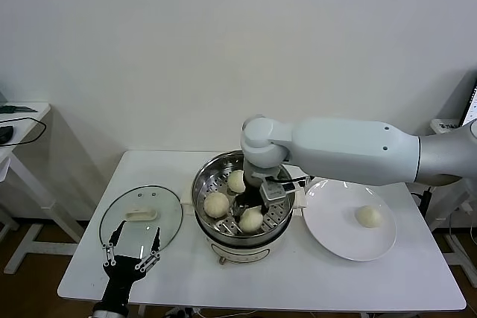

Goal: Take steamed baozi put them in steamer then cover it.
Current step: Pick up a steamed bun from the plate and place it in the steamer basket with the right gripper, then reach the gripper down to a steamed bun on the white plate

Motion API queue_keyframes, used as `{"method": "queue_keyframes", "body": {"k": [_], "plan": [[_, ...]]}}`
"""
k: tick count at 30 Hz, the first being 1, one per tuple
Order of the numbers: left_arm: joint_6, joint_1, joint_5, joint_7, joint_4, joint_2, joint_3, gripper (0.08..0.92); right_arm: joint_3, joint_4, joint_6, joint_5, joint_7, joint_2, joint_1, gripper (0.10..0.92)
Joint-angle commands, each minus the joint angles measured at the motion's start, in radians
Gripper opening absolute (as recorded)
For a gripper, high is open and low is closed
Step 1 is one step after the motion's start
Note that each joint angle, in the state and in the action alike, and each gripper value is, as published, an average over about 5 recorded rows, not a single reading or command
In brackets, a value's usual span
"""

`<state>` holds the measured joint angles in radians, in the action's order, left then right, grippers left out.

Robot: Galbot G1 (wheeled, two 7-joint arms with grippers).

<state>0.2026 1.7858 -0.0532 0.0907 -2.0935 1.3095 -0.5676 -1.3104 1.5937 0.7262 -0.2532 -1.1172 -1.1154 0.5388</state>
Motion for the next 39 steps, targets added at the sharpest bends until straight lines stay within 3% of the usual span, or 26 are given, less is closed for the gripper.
{"method": "queue_keyframes", "body": {"k": [1,7,13,17,21,25,27,32,39], "plan": [[0.002,0.000,0.001,0.001,0.002,0.001,-0.002,0.823,0.002,0.003,0.009,-0.028,0.003,-0.009,-0.021,0.724],[0.003,-0.001,0.001,0.001,0.004,0.004,-0.007,0.823,0.022,-0.002,-0.001,-0.034,0.000,-0.008,-0.023,0.815],[0.004,-0.001,0.001,0.004,0.002,0.008,-0.014,0.823,0.152,-0.050,0.004,0.017,-0.003,0.063,-0.005,0.822],[0.006,0.001,0.000,0.003,0.001,0.006,-0.019,0.823,0.228,-0.136,-0.043,0.137,-0.002,0.161,0.033,0.823],[0.008,0.001,0.000,0.002,-0.004,0.000,-0.019,0.823,0.249,-0.225,-0.218,0.341,0.014,0.274,0.063,0.823],[0.008,0.002,-0.004,0.001,-0.006,0.000,-0.011,0.823,0.227,-0.295,-0.554,0.595,-0.011,0.410,0.078,0.823],[0.010,0.004,-0.008,0.001,-0.005,0.002,-0.008,0.823,0.218,-0.350,-0.663,0.653,-0.037,0.457,0.068,0.823],[0.017,0.012,-0.017,0.001,-0.002,0.001,-0.007,0.823,0.180,-0.493,-0.728,0.619,-0.090,0.544,0.001,0.823],[0.015,0.013,-0.017,0.001,-0.008,-0.002,-0.006,0.823,0.192,-0.539,-0.718,0.501,-0.085,0.608,-0.179,0.823]]}}
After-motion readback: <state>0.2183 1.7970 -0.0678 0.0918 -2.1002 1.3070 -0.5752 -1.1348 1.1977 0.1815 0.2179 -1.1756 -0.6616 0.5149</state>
